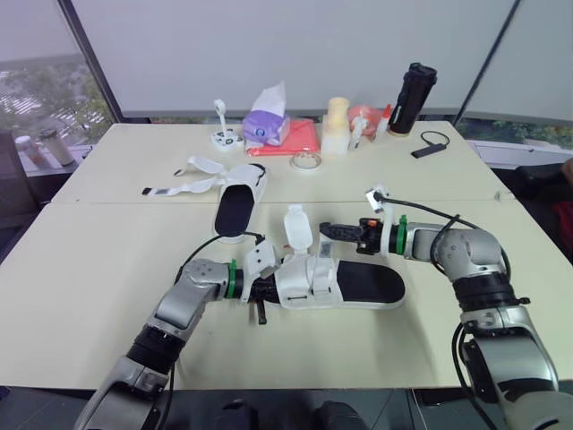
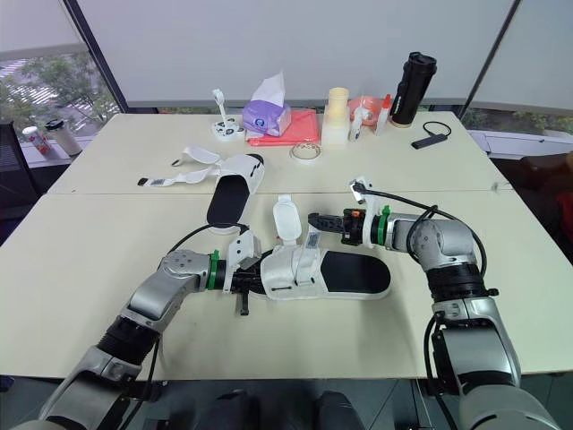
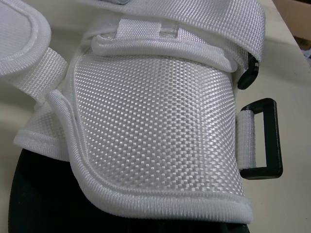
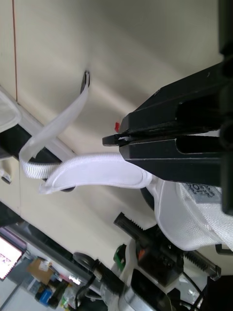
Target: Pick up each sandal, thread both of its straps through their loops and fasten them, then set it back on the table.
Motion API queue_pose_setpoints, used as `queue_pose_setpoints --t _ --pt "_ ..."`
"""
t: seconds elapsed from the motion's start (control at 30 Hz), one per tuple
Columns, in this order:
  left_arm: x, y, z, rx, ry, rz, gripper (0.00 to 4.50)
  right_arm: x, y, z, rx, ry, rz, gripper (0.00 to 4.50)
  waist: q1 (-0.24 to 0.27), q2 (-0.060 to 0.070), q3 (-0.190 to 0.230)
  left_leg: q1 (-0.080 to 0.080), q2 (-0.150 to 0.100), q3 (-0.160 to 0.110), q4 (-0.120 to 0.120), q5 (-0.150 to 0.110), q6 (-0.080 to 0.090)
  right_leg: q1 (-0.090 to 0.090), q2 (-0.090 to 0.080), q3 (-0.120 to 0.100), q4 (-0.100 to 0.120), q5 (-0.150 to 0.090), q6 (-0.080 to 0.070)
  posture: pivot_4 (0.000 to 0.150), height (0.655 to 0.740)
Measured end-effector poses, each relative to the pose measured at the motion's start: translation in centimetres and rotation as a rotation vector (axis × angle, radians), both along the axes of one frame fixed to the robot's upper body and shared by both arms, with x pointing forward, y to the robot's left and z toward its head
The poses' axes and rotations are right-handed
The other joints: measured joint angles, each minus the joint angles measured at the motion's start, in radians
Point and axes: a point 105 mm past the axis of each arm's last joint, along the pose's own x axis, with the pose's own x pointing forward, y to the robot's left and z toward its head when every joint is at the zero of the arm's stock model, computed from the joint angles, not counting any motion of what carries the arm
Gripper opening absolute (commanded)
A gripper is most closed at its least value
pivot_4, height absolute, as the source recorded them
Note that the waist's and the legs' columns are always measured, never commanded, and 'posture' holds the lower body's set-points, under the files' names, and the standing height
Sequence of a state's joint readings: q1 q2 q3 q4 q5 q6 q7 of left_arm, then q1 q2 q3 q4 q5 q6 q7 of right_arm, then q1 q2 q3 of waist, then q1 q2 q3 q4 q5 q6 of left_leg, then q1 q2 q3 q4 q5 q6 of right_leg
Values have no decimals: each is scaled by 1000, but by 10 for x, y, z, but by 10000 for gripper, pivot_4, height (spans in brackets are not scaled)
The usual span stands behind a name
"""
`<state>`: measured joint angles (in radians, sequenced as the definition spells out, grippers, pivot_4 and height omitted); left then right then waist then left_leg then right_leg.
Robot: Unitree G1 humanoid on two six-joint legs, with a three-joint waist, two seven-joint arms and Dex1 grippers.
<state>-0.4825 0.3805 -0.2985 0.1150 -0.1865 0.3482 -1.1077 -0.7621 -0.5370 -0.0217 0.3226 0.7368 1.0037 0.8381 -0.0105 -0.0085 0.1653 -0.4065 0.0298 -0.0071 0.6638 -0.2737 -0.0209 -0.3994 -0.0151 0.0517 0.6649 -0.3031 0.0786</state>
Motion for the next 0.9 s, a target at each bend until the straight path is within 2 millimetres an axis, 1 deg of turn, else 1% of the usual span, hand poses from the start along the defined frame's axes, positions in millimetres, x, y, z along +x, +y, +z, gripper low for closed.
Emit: queue_pose_setpoints --t 0.1,0.13,0.23,0.3,0.47,0.57,0.63,0.77,0.9 --pt "0 0 0 0 0 0 0 -14 1 34 163 -56 80 342 0 0 0 0 0 0 0 0 0 0 0 0 0 0 0 1500 7400" --pt "0 0 0 -1 1 0 0 -19 3 42 199 -65 112 342 -1 0 0 0 0 0 0 0 0 0 0 0 0 0 0 1500 7400" --pt "-1 -3 0 -7 3 -6 0 -30 3 55 287 -68 165 342 -2 0 0 0 0 0 0 0 0 0 -1 0 0 0 0 1500 7400" --pt "-1 -3 0 -8 3 -7 0 -35 2 57 306 -73 179 342 -2 0 0 0 0 -1 0 0 0 0 -1 0 0 0 0 1500 7400" --pt "-2 -3 -1 -7 5 -6 0 -40 7 58 298 -95 187 342 -5 0 0 0 1 0 -1 0 0 0 0 0 0 0 0 1500 7400" --pt "-2 -3 -1 -7 5 -7 0 -35 10 54 288 -102 162 342 -5 0 0 0 1 0 -1 0 0 0 0 0 0 0 0 1500 7400" --pt "-1 -2 -1 -6 4 -7 0 -25 11 48 272 -92 125 342 -6 0 0 1 0 0 -1 0 0 0 1 0 1 0 0 1500 7400" --pt "-1 -2 -1 -1 0 -11 0 1 18 31 196 -58 50 342 -7 1 0 1 1 1 -1 0 0 -1 1 0 1 0 0 1500 7400" --pt "-2 -3 -1 -1 -3 -14 0 14 20 14 133 -21 15 342 -6 1 0 0 1 1 -1 0 0 -1 1 0 1 0 0 1500 7400"
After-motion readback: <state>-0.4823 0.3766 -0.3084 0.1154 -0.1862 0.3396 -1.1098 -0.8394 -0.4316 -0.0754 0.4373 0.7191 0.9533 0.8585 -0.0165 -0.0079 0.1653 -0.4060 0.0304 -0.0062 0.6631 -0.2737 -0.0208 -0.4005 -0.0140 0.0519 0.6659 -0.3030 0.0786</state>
